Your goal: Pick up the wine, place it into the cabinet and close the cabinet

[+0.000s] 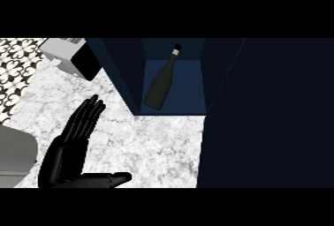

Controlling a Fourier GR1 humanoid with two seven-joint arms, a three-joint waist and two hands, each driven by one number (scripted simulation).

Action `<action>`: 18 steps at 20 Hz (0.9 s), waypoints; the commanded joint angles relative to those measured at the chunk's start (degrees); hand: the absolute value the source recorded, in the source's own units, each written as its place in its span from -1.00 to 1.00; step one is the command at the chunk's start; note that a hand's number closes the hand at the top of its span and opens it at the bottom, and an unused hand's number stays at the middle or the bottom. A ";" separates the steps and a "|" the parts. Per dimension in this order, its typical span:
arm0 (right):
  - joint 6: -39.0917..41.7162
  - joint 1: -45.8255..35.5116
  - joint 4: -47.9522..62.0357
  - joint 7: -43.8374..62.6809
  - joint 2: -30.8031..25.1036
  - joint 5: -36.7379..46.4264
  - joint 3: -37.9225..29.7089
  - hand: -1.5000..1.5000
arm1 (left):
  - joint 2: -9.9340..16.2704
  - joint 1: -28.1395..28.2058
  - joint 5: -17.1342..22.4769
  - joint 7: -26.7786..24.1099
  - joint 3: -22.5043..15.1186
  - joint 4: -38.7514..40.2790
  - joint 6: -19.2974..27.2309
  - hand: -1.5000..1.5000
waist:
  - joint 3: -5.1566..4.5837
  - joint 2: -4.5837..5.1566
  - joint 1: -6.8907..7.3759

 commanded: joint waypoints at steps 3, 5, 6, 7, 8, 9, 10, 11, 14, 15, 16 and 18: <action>6.11 3.41 -7.51 0.07 -5.89 0.83 -0.32 1.00 | 3.82 5.30 5.39 -3.77 3.31 -0.55 -8.76 1.00 | 0.01 0.02 -0.24; 3.72 0.05 -8.08 3.24 -6.24 -3.32 -3.78 1.00 | 5.86 4.25 7.67 -2.68 7.01 -0.65 -11.23 1.00 | 0.01 0.20 0.05; 4.59 5.09 -8.80 1.33 -5.48 -4.15 -2.90 1.00 | 6.28 8.92 7.68 -4.90 7.03 -3.12 -12.47 1.00 | 0.03 0.07 -0.06; 2.07 2.64 -11.46 5.12 -4.99 -5.29 -2.42 1.00 | 5.76 6.11 8.09 -3.90 8.22 -1.38 -12.27 1.00 | 0.01 0.16 -0.06; 5.27 3.94 -9.53 0.81 -6.14 -6.80 -4.51 1.00 | 5.71 4.72 7.86 -3.93 8.85 0.06 -12.80 1.00 | 0.04 0.15 -0.34; 4.29 2.13 -9.06 2.26 -4.78 -4.42 -0.91 1.00 | 6.41 6.29 9.77 -3.47 10.08 -0.66 -14.20 1.00 | 0.02 0.16 -0.04; 4.68 2.20 -8.48 1.10 -4.35 -3.07 0.24 1.00 | 7.21 8.98 9.57 -6.42 10.32 -0.06 -16.69 1.00 | 0.02 0.12 0.05; 4.66 3.66 -10.69 0.71 -4.25 -1.74 1.12 1.00 | 7.58 8.26 10.15 -4.64 11.62 -1.63 -15.85 1.00 | 0.03 0.06 -0.14; 2.87 -4.09 -3.12 4.37 -2.53 -6.77 4.39 1.00 | 9.74 9.29 13.23 -4.89 14.54 -1.82 -20.10 1.00 | -0.01 0.31 0.83; 4.28 -0.77 -5.69 3.57 -3.30 -8.25 4.61 1.00 | 8.77 9.66 11.50 -4.33 13.39 -2.86 -18.53 1.00 | 0.03 0.19 0.36; 4.95 -2.32 -3.67 3.94 -3.74 -8.68 4.79 1.00 | 9.57 6.96 12.68 -4.44 15.38 0.67 -20.22 1.00 | 0.02 0.30 0.22; 1.82 -8.60 -4.41 9.89 -2.38 -9.06 8.35 1.00 | 8.99 9.04 12.07 -4.42 14.65 -1.59 -19.61 1.00 | -0.04 0.44 1.18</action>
